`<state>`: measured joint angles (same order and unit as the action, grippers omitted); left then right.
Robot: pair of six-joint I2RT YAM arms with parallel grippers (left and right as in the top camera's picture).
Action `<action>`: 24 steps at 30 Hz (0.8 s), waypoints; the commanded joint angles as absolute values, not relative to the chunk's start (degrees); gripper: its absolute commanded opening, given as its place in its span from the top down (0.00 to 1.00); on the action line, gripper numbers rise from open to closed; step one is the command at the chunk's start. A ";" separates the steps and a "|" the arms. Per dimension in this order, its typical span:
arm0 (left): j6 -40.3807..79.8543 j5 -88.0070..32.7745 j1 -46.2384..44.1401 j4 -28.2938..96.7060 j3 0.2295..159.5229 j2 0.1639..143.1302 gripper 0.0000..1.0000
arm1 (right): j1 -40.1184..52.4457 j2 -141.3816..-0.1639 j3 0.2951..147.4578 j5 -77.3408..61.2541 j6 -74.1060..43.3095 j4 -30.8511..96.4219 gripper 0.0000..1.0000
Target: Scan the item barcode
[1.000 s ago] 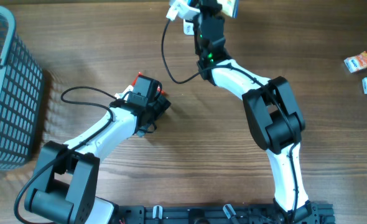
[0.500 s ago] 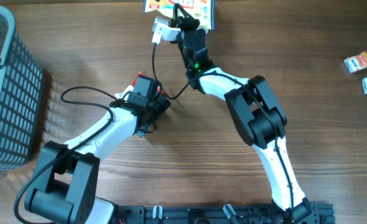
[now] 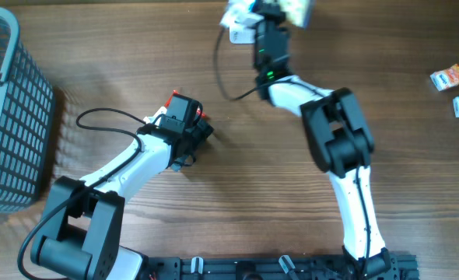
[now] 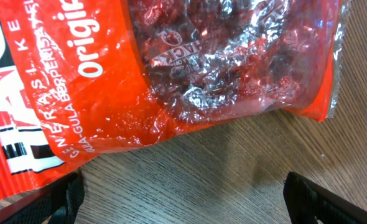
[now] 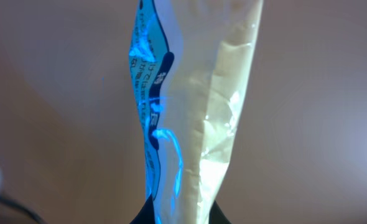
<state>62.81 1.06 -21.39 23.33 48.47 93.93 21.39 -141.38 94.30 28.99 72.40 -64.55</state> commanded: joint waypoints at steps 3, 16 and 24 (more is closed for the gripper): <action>61.89 2.04 -21.52 23.33 48.10 93.43 0.00 | 6.39 -141.27 95.35 60.51 59.51 -65.08 0.96; 61.91 2.04 -21.52 23.31 48.10 93.43 0.00 | -16.23 -141.27 95.18 77.03 42.54 -34.00 0.50; 61.89 2.02 -21.52 22.92 48.10 93.43 0.00 | -16.45 -141.27 95.13 65.08 25.04 -6.13 0.00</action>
